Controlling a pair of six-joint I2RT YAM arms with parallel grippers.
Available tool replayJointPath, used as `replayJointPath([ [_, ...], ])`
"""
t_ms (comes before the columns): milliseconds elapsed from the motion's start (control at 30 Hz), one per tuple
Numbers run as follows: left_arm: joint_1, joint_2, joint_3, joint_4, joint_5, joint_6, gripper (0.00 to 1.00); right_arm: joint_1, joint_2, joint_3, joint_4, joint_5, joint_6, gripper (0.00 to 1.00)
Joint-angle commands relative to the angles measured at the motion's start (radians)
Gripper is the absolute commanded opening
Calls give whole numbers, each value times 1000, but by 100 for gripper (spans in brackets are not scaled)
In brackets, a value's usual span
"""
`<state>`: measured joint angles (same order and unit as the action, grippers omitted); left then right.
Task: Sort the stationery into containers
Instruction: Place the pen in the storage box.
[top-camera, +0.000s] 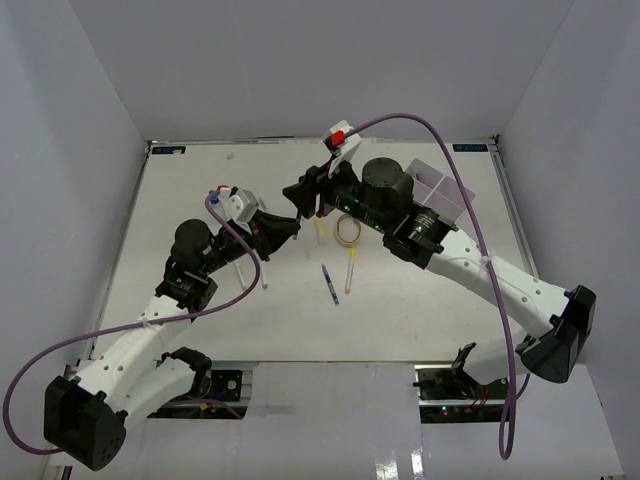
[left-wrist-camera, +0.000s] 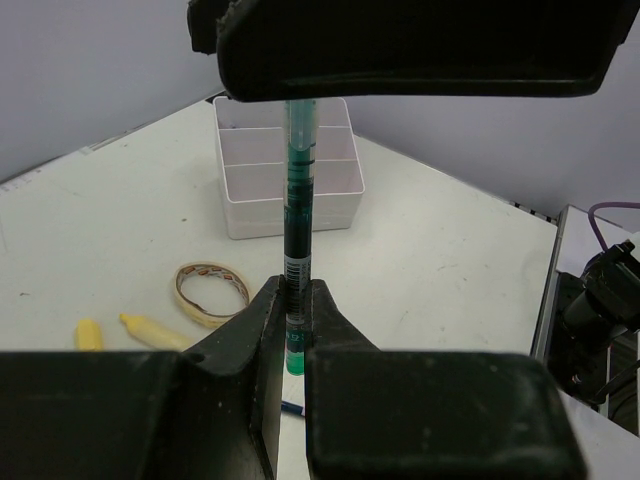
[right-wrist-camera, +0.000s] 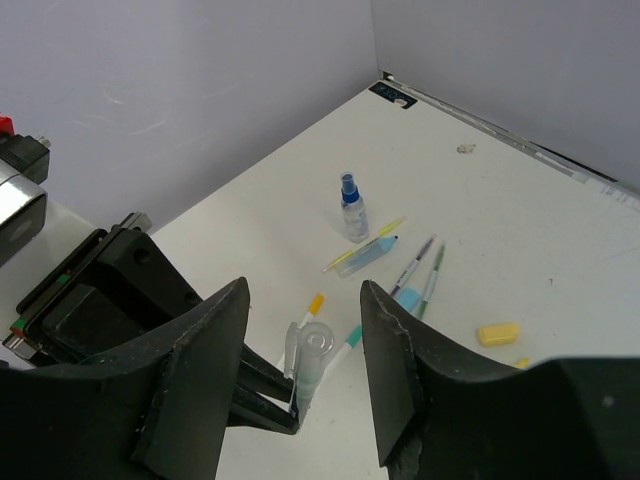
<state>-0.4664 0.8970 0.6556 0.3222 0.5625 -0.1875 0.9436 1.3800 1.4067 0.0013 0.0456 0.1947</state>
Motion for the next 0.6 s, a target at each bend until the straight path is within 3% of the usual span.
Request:
replayJointPath([
  [0, 5, 3, 36, 9, 19, 2, 0, 1, 5, 46, 37, -13, 3, 54],
  [567, 5, 5, 38, 11, 25, -1, 0, 1, 14, 38, 35, -12, 0, 37],
])
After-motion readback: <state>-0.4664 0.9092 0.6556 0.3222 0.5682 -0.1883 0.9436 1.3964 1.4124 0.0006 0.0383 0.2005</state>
